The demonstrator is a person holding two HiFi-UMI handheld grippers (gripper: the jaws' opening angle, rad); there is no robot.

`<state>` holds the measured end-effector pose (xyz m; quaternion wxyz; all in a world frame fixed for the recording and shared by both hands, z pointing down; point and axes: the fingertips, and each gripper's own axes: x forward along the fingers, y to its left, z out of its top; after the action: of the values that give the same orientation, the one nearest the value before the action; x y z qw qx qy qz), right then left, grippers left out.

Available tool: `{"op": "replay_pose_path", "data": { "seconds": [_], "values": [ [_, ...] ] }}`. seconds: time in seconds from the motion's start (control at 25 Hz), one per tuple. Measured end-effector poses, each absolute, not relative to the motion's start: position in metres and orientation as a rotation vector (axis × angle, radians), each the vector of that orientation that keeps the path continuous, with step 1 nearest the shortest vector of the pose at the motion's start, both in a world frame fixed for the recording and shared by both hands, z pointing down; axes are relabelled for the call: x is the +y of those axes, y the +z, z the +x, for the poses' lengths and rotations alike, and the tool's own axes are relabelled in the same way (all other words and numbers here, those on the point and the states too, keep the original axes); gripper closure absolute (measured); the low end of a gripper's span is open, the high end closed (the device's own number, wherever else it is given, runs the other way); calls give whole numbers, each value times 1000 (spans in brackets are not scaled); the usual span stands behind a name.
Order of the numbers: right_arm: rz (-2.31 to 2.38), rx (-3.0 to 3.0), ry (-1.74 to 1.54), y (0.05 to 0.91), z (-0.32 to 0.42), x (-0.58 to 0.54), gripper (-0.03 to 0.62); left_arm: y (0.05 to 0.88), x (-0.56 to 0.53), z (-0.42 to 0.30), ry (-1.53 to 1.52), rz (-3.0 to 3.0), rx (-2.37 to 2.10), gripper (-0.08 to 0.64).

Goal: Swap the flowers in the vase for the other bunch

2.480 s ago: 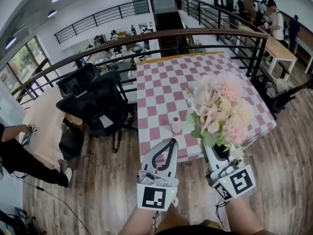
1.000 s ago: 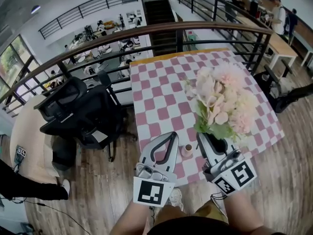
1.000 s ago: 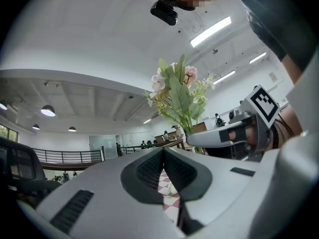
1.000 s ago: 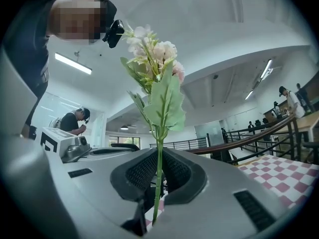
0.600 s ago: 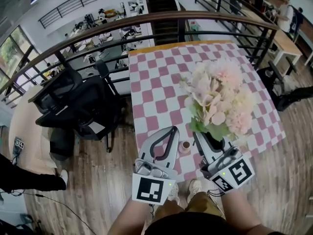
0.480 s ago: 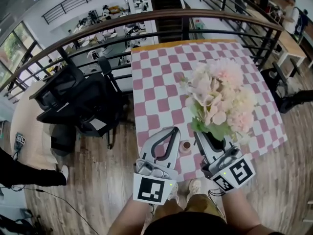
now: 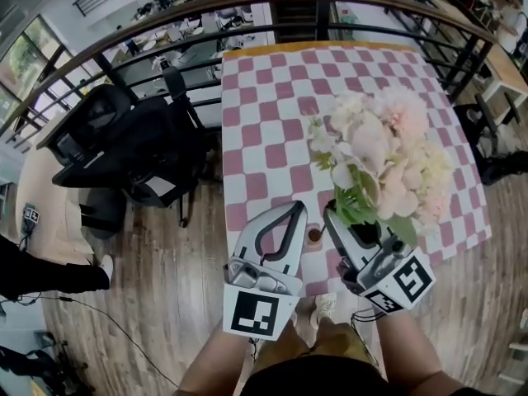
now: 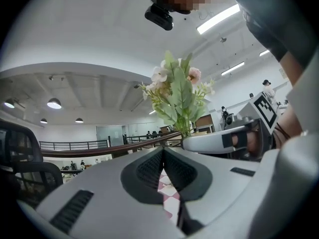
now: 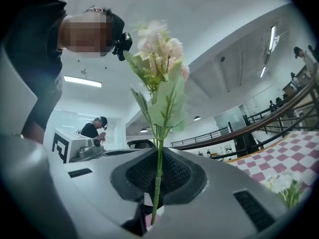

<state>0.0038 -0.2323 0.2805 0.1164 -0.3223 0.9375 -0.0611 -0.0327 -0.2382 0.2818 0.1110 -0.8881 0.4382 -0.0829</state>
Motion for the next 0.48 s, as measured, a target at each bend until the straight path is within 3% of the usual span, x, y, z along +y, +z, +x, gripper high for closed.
{"op": "replay_pose_path", "data": {
  "seconds": [0.48],
  "values": [
    [-922,2814,-282,357,0,-239,545,345,-247,-36,-294,-2684,1367,552]
  ]
}}
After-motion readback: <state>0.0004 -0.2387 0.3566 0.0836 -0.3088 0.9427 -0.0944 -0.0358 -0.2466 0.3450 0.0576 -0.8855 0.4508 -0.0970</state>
